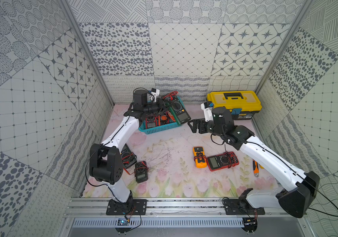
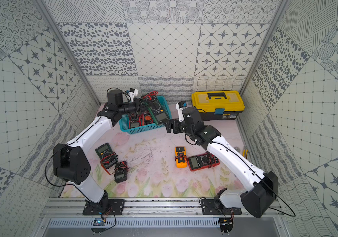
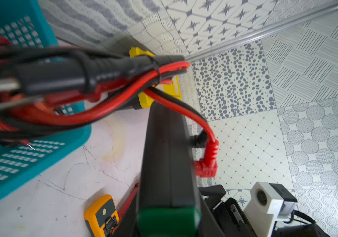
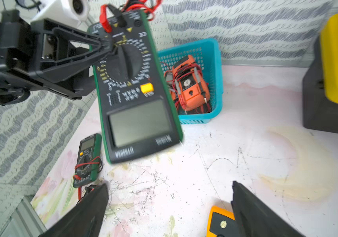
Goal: Put the multimeter into the basket
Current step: Pick up the multimeter from the center of the board, then place the multimeter in the basket.
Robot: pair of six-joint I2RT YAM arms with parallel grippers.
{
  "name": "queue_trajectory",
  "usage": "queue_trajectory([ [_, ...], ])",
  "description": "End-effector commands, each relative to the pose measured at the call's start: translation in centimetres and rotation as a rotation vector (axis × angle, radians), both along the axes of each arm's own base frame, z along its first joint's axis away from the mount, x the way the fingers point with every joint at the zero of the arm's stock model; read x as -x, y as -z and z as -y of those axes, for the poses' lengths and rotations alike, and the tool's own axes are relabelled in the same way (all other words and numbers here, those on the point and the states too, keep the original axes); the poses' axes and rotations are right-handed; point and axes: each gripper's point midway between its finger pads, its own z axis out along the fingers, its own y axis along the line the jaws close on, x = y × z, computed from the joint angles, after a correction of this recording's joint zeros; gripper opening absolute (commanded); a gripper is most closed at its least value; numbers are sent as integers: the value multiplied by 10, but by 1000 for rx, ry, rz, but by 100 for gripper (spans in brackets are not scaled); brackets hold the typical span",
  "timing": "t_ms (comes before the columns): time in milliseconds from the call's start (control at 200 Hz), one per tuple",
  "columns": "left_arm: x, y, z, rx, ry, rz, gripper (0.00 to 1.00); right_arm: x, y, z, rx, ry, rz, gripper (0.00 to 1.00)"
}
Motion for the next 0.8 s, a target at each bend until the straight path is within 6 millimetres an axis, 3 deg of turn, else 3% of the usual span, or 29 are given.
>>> queue_trajectory([
  [0,-18,-1,-50,-72,27,51,0,2,1,25,17,115,-5,98],
  [105,-36,10,-75,-118,7,30,0,6,5,38,44,159,-17,98],
  [295,-66,32,-100,-165,-14,10,0,14,12,52,40,211,-33,98],
  [560,-92,75,-108,-275,19,18,0,27,23,64,1,250,-50,98],
  [796,-104,107,-111,-298,41,-8,0,30,29,67,11,261,-68,98],
])
